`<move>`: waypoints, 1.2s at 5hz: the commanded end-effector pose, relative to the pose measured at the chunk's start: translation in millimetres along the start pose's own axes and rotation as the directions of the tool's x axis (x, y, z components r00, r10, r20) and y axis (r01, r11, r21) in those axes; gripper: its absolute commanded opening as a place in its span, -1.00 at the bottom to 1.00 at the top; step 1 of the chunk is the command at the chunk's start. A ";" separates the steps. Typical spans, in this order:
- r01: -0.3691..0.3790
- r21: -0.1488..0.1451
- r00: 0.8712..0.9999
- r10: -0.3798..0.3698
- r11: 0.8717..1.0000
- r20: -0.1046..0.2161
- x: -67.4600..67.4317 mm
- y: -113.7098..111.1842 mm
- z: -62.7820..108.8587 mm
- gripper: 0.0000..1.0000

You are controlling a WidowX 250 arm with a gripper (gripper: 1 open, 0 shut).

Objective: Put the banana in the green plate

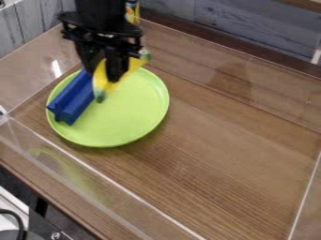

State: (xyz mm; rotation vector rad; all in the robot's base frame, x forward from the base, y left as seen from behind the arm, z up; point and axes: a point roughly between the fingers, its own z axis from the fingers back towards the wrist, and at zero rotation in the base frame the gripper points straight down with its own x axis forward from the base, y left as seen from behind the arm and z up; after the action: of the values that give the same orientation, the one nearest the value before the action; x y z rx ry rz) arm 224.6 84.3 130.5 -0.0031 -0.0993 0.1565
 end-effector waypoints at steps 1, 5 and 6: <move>0.007 0.015 1.000 -0.008 1.000 0.022 1.5 8.0 -3.4 -1.00; 0.015 0.028 1.000 -0.014 1.000 -0.005 10.8 9.9 -18.6 1.00; 0.013 0.021 1.000 -0.013 1.000 0.002 16.1 6.2 -12.0 1.00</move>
State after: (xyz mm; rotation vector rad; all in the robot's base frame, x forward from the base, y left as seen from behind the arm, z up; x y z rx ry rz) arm 233.8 90.3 110.3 0.0048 -0.0613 0.1474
